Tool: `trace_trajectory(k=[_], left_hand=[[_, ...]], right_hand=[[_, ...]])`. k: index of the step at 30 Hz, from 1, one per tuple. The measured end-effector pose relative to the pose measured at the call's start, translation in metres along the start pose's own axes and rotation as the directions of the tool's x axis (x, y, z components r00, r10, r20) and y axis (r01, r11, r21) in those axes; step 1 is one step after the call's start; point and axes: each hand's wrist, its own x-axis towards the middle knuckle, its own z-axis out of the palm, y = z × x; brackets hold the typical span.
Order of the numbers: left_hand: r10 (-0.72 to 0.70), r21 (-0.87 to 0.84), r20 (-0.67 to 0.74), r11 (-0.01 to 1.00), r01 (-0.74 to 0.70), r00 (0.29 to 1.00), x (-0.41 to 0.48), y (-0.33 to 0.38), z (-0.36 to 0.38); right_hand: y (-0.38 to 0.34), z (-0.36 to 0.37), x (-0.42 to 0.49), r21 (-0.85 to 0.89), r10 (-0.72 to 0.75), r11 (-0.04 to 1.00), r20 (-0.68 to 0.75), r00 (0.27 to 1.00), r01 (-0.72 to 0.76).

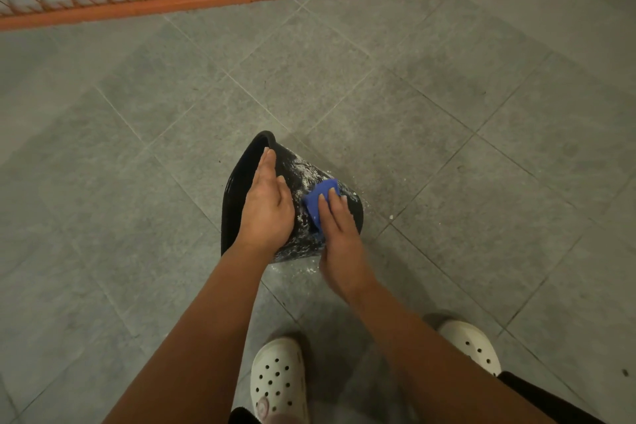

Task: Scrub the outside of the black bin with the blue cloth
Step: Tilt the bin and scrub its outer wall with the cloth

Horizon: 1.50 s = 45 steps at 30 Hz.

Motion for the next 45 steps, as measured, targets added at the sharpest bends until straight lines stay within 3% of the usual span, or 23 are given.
trace_trajectory(k=[4,9,16,23,27,30,35,39,42,45], left_hand=[[-0.033,-0.014,0.020,0.999,0.034,0.999,-0.001,0.003,-0.003],[-0.082,0.029,0.063,0.996,0.080,0.995,0.000,0.009,-0.005],[-0.081,-0.014,0.052,0.997,0.082,0.995,-0.003,0.009,-0.004],[-0.096,-0.049,0.079,0.994,0.100,0.992,-0.004,0.011,-0.006],[-0.097,-0.097,0.055,0.990,0.102,0.994,-0.003,0.009,-0.008],[-0.096,-0.086,0.049,0.991,0.100,0.994,-0.002,0.007,-0.008],[-0.087,-0.067,0.044,0.994,0.090,0.995,-0.001,0.002,-0.007],[-0.084,-0.080,0.048,0.993,0.087,0.995,-0.001,0.002,-0.006],[-0.081,-0.065,0.038,0.994,0.084,0.996,0.000,0.000,-0.007],[-0.066,-0.068,0.041,0.995,0.069,0.997,0.001,-0.001,-0.006]], right_hand=[[0.002,0.001,-0.014,-0.018,0.162,0.987,0.016,0.987,-0.162],[-0.018,0.009,-0.019,0.048,-0.014,0.999,-0.019,1.000,0.015],[-0.008,-0.006,-0.002,-0.038,0.142,0.989,0.054,0.988,-0.140],[-0.019,0.002,-0.006,0.067,-0.025,0.997,0.004,1.000,0.025],[-0.016,-0.004,0.010,0.015,0.031,0.999,0.075,0.997,-0.032],[-0.021,0.000,-0.002,-0.018,0.125,0.992,0.041,0.991,-0.124],[-0.032,0.003,-0.007,0.056,-0.006,0.998,0.030,1.000,0.004],[-0.022,-0.010,0.020,0.010,0.014,1.000,0.088,0.996,-0.015],[-0.021,-0.016,0.014,-0.096,0.127,0.989,0.148,0.981,-0.114],[-0.029,-0.008,-0.003,-0.026,0.060,0.998,0.054,0.997,-0.058]])
